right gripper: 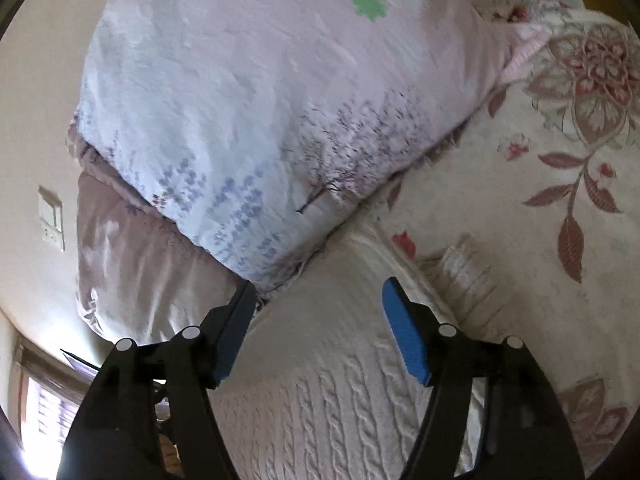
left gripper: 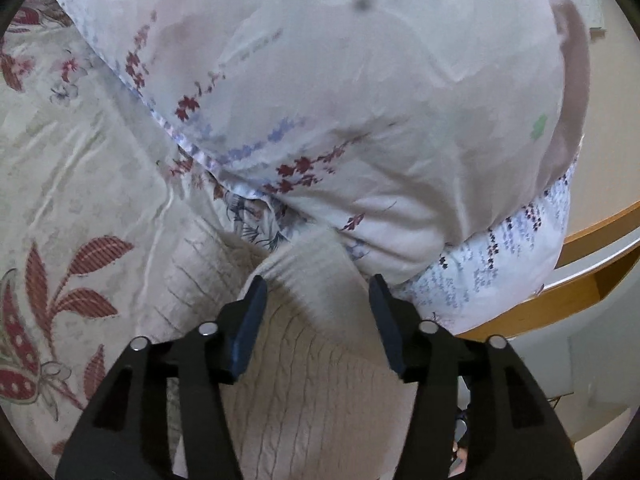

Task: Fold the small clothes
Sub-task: 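Lay the hem over the collar and open both grippers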

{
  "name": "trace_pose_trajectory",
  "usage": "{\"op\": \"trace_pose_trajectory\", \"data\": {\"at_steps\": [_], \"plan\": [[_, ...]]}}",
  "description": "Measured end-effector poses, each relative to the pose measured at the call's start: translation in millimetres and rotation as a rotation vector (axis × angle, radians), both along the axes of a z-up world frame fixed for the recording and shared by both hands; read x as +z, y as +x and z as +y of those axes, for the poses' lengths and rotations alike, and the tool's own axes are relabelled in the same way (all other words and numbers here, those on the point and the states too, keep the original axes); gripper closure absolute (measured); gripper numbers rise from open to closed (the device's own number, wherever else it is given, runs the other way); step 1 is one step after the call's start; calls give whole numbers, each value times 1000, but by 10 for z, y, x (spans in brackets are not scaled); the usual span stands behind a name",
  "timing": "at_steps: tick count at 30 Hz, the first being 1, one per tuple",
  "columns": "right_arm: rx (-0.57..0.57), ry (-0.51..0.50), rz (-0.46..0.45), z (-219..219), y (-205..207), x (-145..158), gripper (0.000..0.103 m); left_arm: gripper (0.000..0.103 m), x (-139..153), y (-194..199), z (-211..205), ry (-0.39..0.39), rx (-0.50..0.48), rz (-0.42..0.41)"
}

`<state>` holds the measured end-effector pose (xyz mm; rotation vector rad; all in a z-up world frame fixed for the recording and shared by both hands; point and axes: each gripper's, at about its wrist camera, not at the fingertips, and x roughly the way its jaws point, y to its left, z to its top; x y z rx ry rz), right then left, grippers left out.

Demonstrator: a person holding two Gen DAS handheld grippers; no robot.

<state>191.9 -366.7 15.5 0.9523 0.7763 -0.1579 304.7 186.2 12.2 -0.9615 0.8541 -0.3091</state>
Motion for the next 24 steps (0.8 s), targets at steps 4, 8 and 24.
{"op": "trace_pose_trajectory", "data": {"at_steps": [4,8,24], "plan": [[39,-178,-2,143,-198,249,36,47,94,-158,55,83,-9,-8],[93,-364,42,271,-422,410,51,47,207,-385,45,233,-36,-39],[201,-526,261,414,-724,55,90,87,7,-793,-128,520,-141,-24]]}}
